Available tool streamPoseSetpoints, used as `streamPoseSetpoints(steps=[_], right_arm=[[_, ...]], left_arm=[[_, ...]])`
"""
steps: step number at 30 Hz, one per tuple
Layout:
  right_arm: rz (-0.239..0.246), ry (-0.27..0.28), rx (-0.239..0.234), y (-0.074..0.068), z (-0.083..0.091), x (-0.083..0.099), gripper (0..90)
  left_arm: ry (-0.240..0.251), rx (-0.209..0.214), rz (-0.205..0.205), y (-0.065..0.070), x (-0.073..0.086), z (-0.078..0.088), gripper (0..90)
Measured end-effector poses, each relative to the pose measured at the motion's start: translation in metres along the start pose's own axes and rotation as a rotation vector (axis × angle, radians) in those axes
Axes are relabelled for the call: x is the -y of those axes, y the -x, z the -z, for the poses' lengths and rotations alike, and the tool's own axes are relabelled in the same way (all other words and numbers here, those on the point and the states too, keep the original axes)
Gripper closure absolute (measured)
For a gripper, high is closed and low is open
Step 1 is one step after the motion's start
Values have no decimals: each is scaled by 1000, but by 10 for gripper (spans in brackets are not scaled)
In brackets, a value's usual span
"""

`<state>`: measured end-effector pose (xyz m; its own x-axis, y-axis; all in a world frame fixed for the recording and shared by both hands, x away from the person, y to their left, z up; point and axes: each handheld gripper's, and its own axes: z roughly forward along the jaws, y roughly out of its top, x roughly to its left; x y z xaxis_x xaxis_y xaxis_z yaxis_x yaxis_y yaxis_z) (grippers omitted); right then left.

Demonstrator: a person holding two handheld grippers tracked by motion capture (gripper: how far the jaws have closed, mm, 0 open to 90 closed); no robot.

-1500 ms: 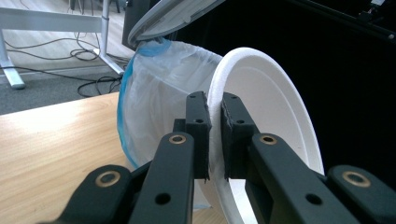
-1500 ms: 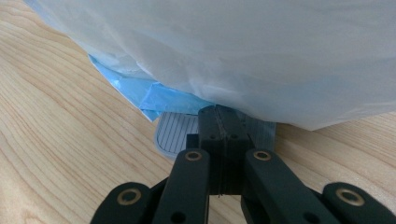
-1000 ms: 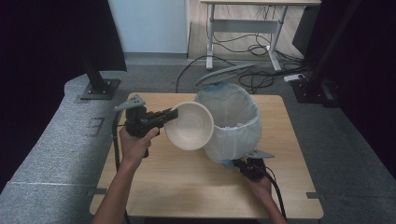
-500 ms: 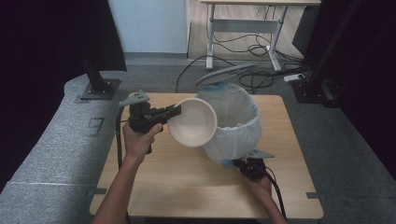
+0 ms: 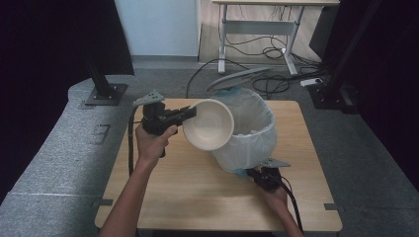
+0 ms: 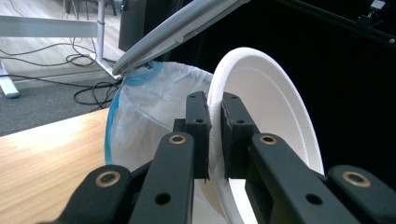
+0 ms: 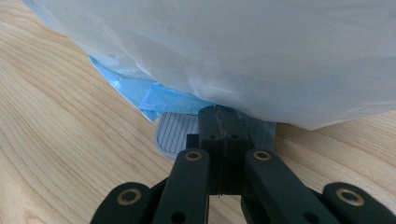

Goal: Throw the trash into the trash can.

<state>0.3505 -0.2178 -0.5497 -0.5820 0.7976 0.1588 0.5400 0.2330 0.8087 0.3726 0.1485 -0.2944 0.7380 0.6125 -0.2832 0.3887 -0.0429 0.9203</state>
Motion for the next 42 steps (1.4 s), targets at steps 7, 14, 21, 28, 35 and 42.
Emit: streamPoseSetpoints(steps=[7, 14, 21, 28, 35, 42], right_arm=[[-1, 0, -2, 0, 0, 0, 889], [-4, 2, -5, 1, 0, 0, 890], [-3, 1, -4, 0, 0, 0, 890], [-5, 0, -6, 1, 0, 0, 889], [-6, 0, -7, 1, 0, 0, 889], [-7, 0, -8, 1, 0, 0, 889]], left_arm=[[2, 1, -8, 3, -6, -8, 834], [-4, 3, -21, 6, -13, -17, 833], [-6, 7, -21, 6, -17, -25, 833], [-12, 7, -21, 6, -21, -36, 833], [-14, 9, -20, 6, -23, -46, 833], [-10, 6, -3, 2, -22, -52, 833]])
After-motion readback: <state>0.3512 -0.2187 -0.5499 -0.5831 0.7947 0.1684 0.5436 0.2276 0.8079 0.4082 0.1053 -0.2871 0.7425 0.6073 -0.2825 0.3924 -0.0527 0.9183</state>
